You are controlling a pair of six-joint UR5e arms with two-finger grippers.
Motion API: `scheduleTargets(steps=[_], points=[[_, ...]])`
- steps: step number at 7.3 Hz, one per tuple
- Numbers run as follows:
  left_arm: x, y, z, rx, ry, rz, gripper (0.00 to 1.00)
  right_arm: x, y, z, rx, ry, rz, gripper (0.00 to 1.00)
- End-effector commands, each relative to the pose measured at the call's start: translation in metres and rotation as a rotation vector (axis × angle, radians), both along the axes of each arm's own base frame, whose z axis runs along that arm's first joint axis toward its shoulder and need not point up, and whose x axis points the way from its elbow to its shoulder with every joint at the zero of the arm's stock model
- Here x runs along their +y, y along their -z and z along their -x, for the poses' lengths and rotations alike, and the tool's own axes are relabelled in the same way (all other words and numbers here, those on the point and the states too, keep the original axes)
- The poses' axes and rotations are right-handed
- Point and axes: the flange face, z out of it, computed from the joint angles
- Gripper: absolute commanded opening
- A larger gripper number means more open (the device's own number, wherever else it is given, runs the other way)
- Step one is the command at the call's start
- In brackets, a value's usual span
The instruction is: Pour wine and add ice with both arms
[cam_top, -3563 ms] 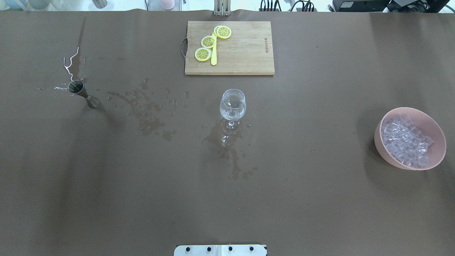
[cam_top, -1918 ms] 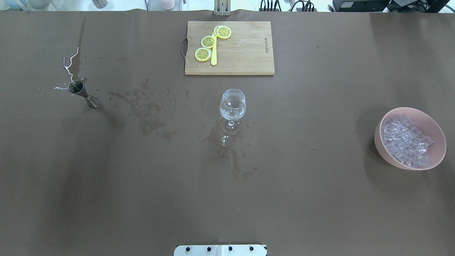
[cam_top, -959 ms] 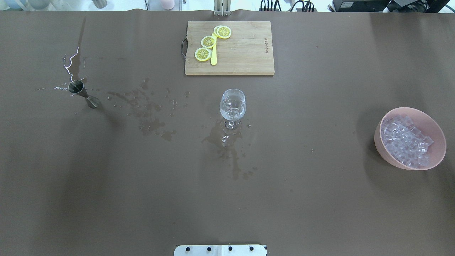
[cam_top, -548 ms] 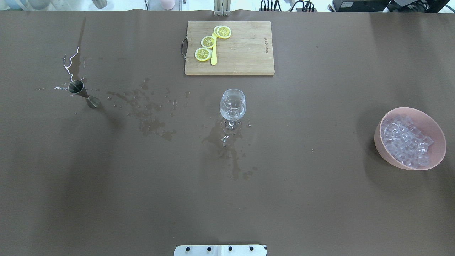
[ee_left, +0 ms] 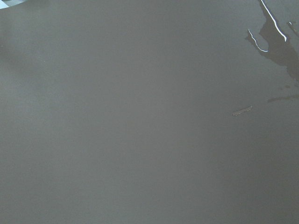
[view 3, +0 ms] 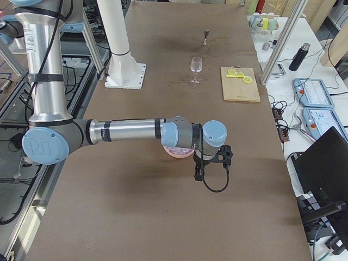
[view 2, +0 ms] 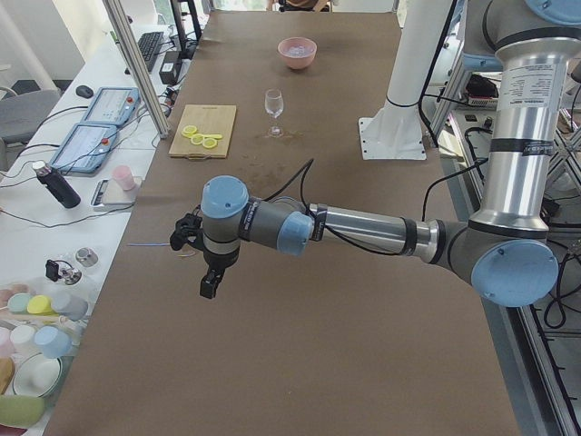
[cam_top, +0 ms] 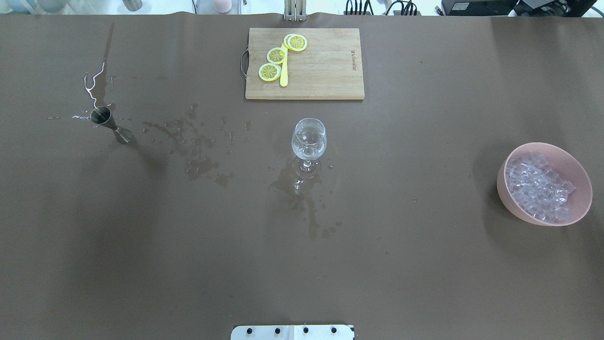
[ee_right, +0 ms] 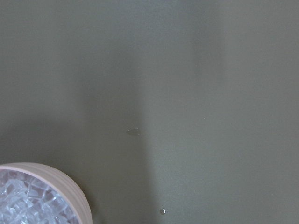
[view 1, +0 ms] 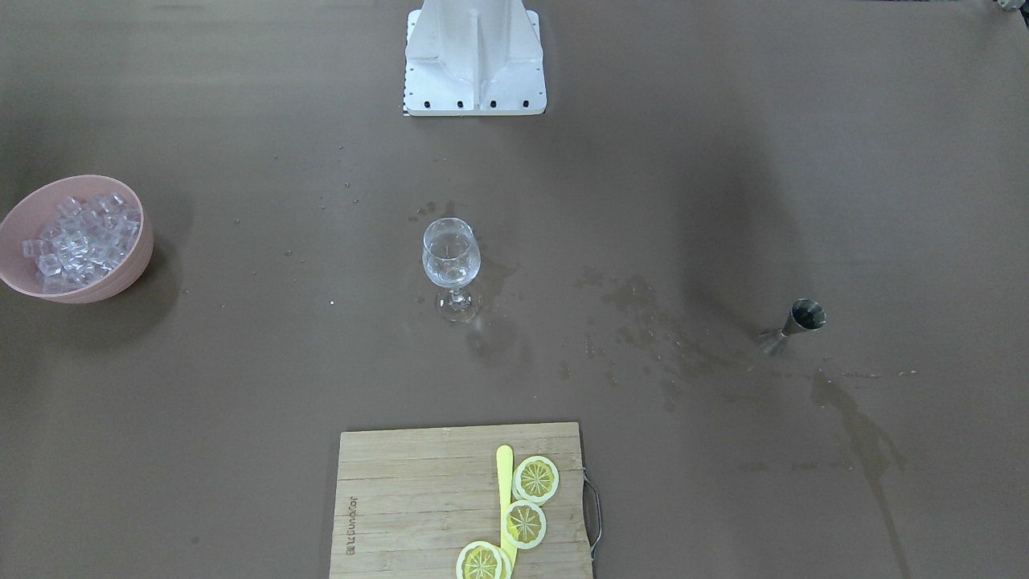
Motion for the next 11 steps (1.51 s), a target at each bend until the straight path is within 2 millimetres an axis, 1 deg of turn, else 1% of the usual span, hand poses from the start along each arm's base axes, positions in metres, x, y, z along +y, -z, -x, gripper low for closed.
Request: scheduleTargets(steps=[1,2,3,4,5,6,7,8,9,10,11], points=[[0.003,0.056,-0.023,0.063,0.100,0.028,0.98,0.001,-0.002,0.000,-0.001,0.000,0.004,1.00],[0.010,0.079,-0.041,0.065,0.064,-0.017,0.98,0.004,-0.004,0.000,-0.001,0.000,0.006,1.00],[0.023,0.099,-0.049,0.080,0.050,-0.049,0.98,0.006,-0.006,0.000,-0.001,0.000,0.011,1.00],[0.029,0.119,-0.063,0.114,0.078,-0.037,0.97,0.007,-0.007,0.000,-0.001,0.000,0.011,1.00],[0.031,0.130,-0.086,0.158,0.109,-0.015,0.97,0.007,-0.008,0.000,-0.001,0.000,0.011,1.00],[0.034,0.137,-0.113,0.179,0.116,0.001,0.94,0.008,-0.008,0.000,0.001,0.000,0.011,1.00],[0.036,0.146,-0.124,0.153,0.132,-0.023,0.93,0.008,-0.009,-0.001,0.004,0.000,0.012,1.00],[0.042,0.162,-0.142,0.192,0.174,0.029,0.93,0.008,-0.009,-0.001,0.005,0.000,0.012,1.00],[0.052,0.181,-0.178,0.194,0.262,0.054,0.94,0.008,-0.010,-0.001,0.005,0.000,0.013,1.00],[0.066,0.192,-0.212,0.183,0.321,0.037,0.97,0.008,-0.013,-0.001,0.007,0.000,0.018,1.00],[0.075,0.193,-0.224,0.200,0.338,0.060,0.97,0.008,-0.013,-0.001,0.008,0.002,0.017,1.00]])
